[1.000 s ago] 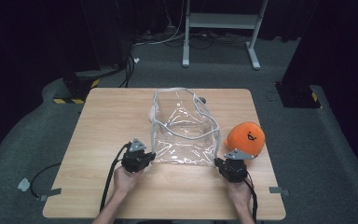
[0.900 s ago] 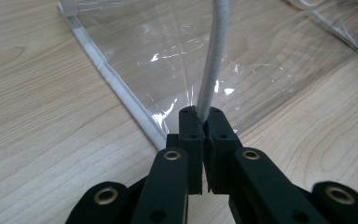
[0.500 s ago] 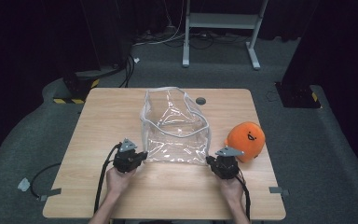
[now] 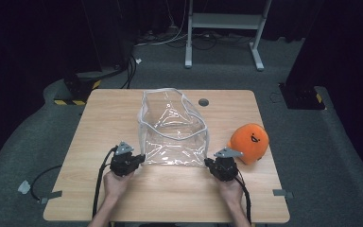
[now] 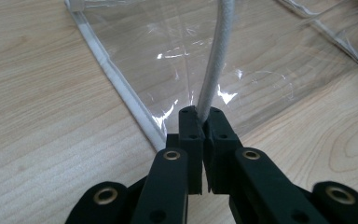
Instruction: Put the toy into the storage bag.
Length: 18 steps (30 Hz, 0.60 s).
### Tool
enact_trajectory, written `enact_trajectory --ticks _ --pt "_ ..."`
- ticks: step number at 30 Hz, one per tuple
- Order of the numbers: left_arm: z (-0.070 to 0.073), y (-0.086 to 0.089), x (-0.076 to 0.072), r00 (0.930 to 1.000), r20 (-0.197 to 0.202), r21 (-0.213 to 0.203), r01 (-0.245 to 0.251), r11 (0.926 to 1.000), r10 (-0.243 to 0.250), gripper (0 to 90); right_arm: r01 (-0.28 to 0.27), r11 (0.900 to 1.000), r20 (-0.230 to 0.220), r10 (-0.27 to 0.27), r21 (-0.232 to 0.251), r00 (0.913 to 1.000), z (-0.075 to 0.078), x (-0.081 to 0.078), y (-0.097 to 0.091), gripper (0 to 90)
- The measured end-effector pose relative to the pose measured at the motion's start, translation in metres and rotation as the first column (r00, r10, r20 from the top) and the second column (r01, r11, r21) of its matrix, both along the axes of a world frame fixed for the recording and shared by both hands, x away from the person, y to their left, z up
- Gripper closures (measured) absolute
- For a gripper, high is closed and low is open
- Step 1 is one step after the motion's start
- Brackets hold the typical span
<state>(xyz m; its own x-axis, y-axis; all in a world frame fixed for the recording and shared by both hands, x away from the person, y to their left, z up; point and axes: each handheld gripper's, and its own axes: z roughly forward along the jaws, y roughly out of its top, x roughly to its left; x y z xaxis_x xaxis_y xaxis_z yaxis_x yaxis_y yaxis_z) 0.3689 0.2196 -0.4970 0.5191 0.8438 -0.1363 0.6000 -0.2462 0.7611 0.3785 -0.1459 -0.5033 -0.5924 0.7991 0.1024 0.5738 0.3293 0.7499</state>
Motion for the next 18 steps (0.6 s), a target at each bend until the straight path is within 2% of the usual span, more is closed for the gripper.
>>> enact_trajectory --ticks 6,9,10,12,15,17,18 --pt "0.001 0.005 -0.001 1.0 -0.008 0.004 -0.004 1.0 0.004 85.7 -0.009 1.0 0.004 0.009 0.004 1.0 -0.001 -0.003 0.004 84.7" --pt "0.0 0.006 -0.001 1.0 -0.003 -0.004 -0.004 1.0 0.004 85.0 -0.013 0.9998 0.009 0.013 0.014 0.9999 -0.002 -0.003 0.003 83.9" --pt "0.0 0.006 -0.002 1.0 -0.004 -0.02 -0.007 0.9998 0.007 83.8 -0.012 0.9997 0.007 0.011 0.021 0.9999 -0.002 -0.003 0.003 83.4" --pt "0.0 0.007 -0.002 1.0 -0.001 -0.026 -0.006 0.9996 0.006 77.0 -0.019 0.9996 0.008 0.019 0.022 0.9998 -0.002 -0.003 0.002 81.1" --pt "0.001 0.009 -0.004 0.9998 0.003 0.006 -0.017 0.9998 0.017 64.9 -0.024 0.9993 -0.004 0.024 0.03 0.9997 -0.001 -0.003 0.002 75.1" --pt "0.002 0.01 -0.005 0.9996 0.008 0.005 -0.026 0.9997 0.026 55.8 -0.021 0.9993 -0.002 0.021 0.03 0.9998 0.0 -0.003 0.002 72.1" --pt "0.004 0.014 -0.007 0.9989 0.017 -0.01 -0.043 0.999 0.043 51.3 -0.016 0.9993 0.0 0.016 0.033 0.9999 0.001 -0.005 0.002 66.5"
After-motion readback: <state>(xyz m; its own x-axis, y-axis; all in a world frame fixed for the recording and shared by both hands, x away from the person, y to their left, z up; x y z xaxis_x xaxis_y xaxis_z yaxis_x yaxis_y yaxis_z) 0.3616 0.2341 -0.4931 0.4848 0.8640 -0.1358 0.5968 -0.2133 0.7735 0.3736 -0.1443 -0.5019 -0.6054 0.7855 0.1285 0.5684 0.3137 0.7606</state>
